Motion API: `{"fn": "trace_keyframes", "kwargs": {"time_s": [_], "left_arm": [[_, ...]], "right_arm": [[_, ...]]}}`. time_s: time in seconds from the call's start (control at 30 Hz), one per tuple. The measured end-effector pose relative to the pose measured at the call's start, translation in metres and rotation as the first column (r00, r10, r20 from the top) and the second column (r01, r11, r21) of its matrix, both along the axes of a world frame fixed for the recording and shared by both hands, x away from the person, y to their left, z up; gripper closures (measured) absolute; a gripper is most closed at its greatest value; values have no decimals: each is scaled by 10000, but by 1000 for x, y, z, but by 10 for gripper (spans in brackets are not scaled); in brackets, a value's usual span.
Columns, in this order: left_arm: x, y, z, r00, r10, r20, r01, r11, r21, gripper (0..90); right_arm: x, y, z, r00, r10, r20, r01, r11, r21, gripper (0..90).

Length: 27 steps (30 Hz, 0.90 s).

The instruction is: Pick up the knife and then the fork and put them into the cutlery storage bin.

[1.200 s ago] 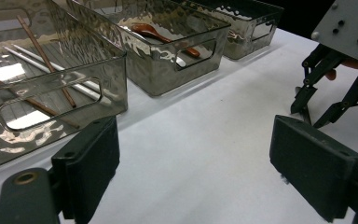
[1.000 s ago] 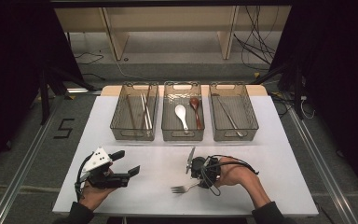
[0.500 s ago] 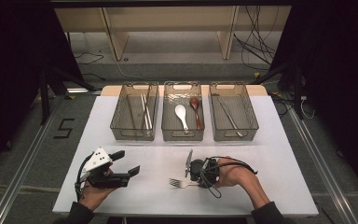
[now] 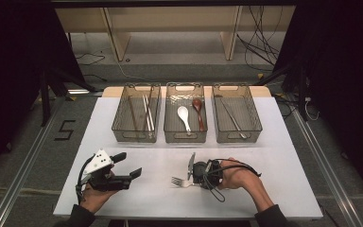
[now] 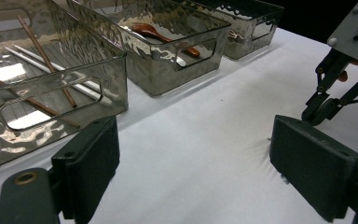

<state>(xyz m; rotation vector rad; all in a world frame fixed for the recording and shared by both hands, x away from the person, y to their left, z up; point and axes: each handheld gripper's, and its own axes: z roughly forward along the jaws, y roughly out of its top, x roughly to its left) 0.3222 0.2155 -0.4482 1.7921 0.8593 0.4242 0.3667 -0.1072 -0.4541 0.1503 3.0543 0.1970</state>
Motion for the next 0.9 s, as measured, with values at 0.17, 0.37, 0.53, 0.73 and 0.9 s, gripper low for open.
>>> {"fn": "trace_keyframes", "kwargs": {"time_s": [0.17,0.37,0.53,0.73,0.9], "left_arm": [[0,1,0,10000,33,-1,-33,10000,-17,157],[0,1,0,10000,53,28,-53,10000,-38,157],[0,1,0,10000,59,27,-59,10000,-27,157],[-1,2,0,10000,75,44,-75,10000,-22,158],[0,0,0,10000,89,29,-89,10000,-39,157]], "right_arm": [[5,-7,8,9994,-217,269,201,9981,583,845],[13,-20,22,9933,-812,822,624,9758,2097,845],[22,-34,35,9717,-2257,699,1903,9229,3346,845],[33,-52,47,9387,-3440,242,2979,8443,4455,845],[35,-65,56,9187,-3949,-96,3408,7800,5248,845]]}}
